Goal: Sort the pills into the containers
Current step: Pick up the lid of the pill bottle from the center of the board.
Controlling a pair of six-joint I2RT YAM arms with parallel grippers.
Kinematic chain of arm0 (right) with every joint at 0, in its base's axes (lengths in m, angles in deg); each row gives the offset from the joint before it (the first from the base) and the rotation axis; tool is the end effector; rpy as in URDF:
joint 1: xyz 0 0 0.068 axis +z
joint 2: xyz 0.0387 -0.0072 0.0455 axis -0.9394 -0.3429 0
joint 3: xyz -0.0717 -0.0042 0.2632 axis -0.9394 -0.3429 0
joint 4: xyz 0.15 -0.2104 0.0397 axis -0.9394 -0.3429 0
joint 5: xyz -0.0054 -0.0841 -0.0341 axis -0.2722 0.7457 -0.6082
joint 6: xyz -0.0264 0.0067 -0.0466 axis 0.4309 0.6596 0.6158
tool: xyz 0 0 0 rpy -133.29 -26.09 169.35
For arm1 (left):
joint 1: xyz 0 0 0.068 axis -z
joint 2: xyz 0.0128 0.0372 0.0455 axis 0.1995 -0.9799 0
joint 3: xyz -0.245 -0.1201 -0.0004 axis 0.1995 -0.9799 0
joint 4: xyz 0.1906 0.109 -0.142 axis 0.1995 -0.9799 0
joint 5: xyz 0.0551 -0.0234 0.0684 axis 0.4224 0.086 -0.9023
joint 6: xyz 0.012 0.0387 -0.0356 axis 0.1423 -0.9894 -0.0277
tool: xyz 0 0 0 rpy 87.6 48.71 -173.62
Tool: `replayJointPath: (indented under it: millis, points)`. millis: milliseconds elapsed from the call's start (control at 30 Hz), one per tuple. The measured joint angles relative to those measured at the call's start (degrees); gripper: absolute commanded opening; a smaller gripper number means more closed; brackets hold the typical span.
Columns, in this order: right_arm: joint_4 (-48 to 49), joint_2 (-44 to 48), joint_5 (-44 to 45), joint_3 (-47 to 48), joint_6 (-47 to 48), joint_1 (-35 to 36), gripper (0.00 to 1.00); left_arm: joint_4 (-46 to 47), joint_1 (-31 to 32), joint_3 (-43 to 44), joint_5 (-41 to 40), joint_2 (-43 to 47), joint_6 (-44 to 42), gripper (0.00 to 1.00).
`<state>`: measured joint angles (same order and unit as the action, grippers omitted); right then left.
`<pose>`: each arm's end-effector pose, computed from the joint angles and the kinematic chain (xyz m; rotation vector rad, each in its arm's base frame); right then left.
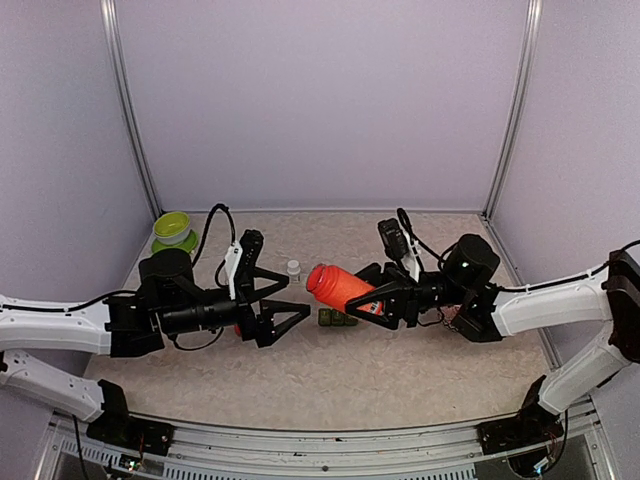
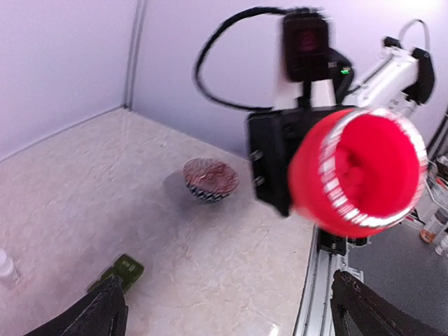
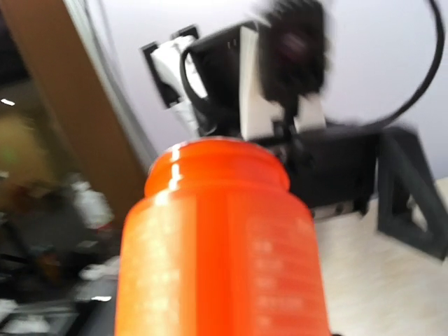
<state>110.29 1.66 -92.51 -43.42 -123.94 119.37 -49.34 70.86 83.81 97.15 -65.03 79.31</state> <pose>0.1706 0.2431 0.2659 -1.0618 1.3263 1.8206 0.1267 -0.2269 0.2758 0.8454 1.5658 -1.0894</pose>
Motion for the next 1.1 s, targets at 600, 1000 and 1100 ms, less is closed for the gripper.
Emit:
replayJointPath:
  millis: [600,1000,1100]
  points:
    - [-16.55,10.34,15.37,-7.89,22.16,-0.02,0.29,-32.09,-9.51,-0.28,-23.04,0.48,16.83,0.97]
    - [-17.25,14.45,16.24,-10.25,21.18,0.00,0.29,-36.09,-11.82,2.27,-30.34,-15.06,14.58,0.90]
    - [-17.27,14.60,16.39,-10.71,20.68,0.07,0.29,-35.32,-12.74,3.17,-29.94,-17.25,13.53,0.87]
